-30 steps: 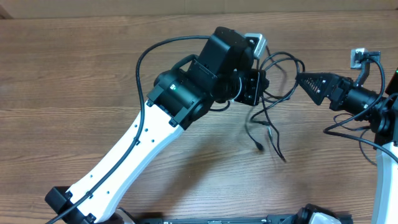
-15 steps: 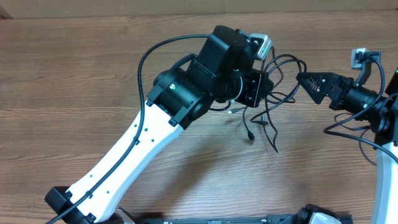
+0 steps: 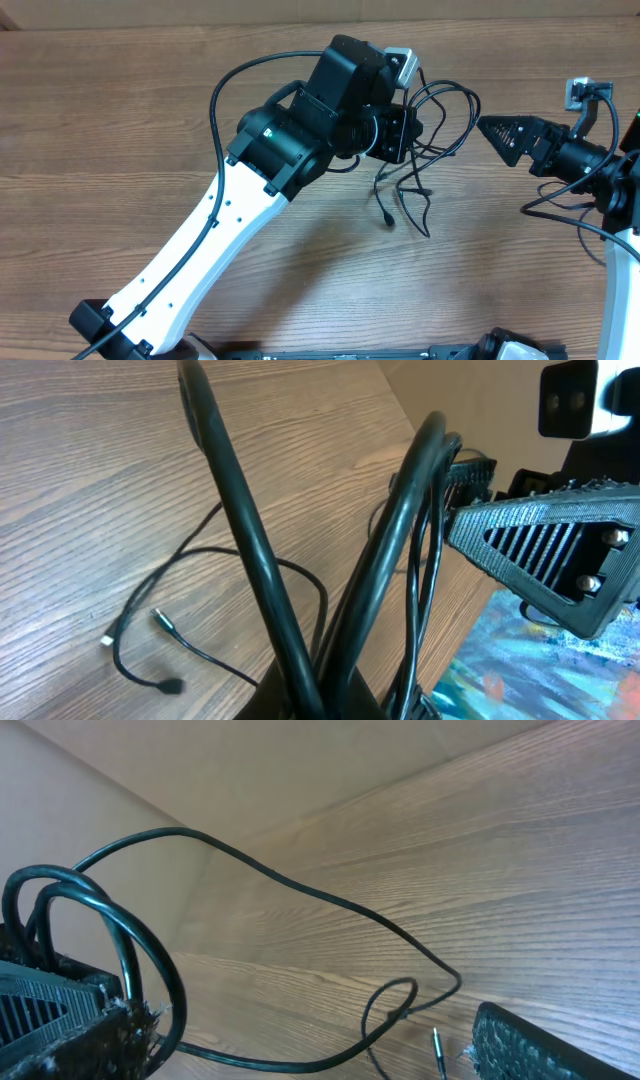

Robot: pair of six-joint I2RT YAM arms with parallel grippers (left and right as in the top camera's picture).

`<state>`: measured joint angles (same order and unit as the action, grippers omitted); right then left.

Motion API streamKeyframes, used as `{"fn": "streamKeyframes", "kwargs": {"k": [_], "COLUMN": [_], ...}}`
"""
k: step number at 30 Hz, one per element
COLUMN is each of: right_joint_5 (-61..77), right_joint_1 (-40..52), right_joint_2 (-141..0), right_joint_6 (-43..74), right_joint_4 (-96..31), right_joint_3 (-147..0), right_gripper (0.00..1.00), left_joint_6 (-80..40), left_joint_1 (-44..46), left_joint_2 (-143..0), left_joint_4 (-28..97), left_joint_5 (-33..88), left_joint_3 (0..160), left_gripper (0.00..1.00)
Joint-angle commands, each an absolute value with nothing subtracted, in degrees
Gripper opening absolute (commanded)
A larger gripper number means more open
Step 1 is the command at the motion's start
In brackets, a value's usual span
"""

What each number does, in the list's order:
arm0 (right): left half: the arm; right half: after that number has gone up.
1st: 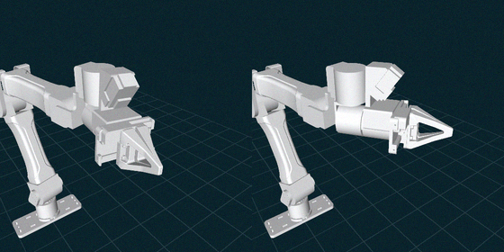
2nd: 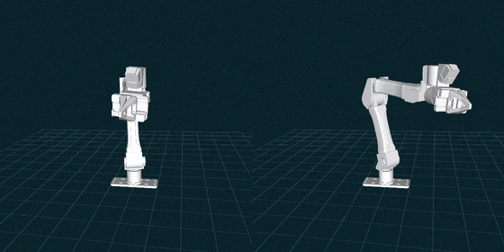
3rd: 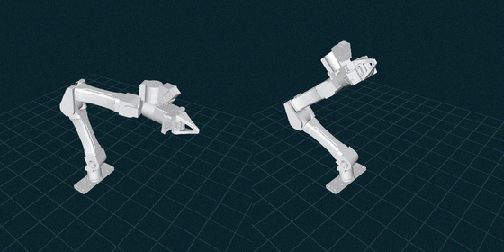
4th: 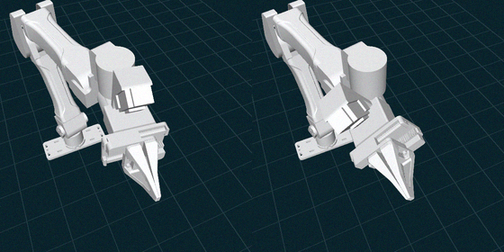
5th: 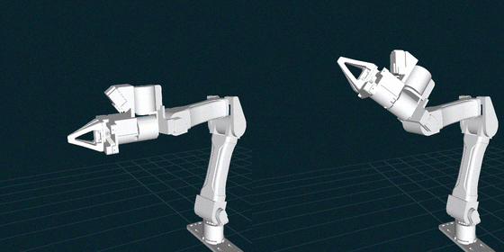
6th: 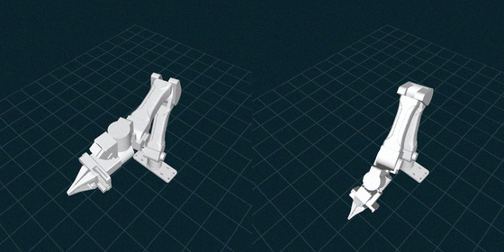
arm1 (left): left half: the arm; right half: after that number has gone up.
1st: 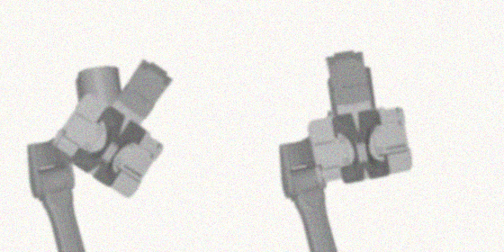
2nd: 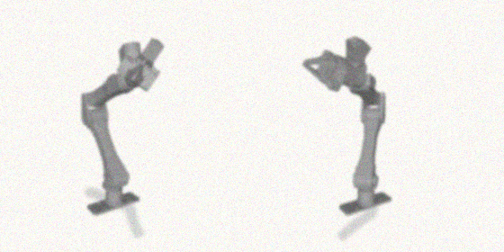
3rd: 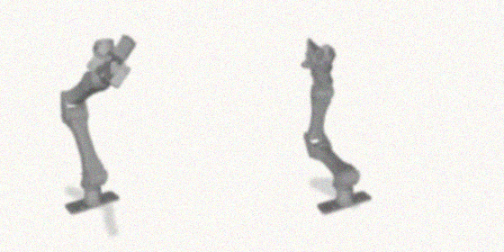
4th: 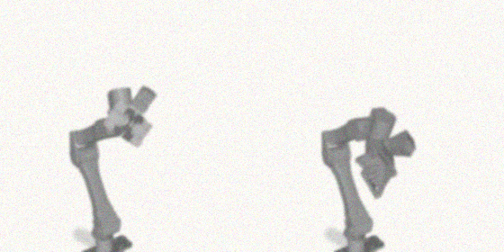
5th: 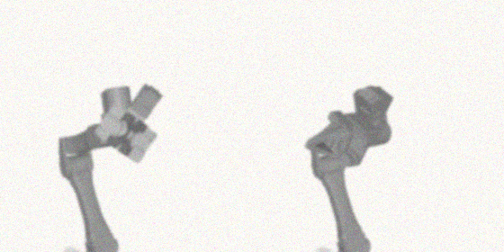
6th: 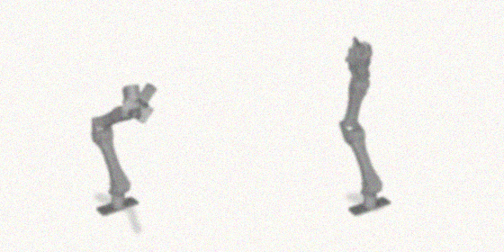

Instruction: Untangle cables

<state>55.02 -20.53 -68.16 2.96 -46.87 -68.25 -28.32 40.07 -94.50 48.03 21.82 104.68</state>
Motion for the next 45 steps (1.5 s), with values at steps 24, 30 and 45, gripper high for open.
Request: {"fn": "streamKeyframes", "kwargs": {"k": [24,30,45], "right_joint_5": [25.76,6.79,10.85], "right_joint_1": [-20.64,-20.67,-20.64], "right_joint_2": [-68.38,-68.38,-68.38], "right_joint_6": [2.50,2.50,3.11], "right_joint_4": [-42.70,-41.54,-42.76], "right_joint_3": [-68.71,-68.71,-68.71], "right_gripper": [1.00,1.00,1.00], "left_joint_6": [-17.74,-13.21,-11.55], "left_joint_1": [43.51,39.99,33.67], "left_joint_2": [-92.95,-91.59,-90.94], "left_joint_4": [49.25,55.11,60.58], "left_joint_5": [37.50,37.28,37.23], "left_joint_3": [105.65,105.65,105.65], "left_gripper": [0.04,0.04,0.04]}}
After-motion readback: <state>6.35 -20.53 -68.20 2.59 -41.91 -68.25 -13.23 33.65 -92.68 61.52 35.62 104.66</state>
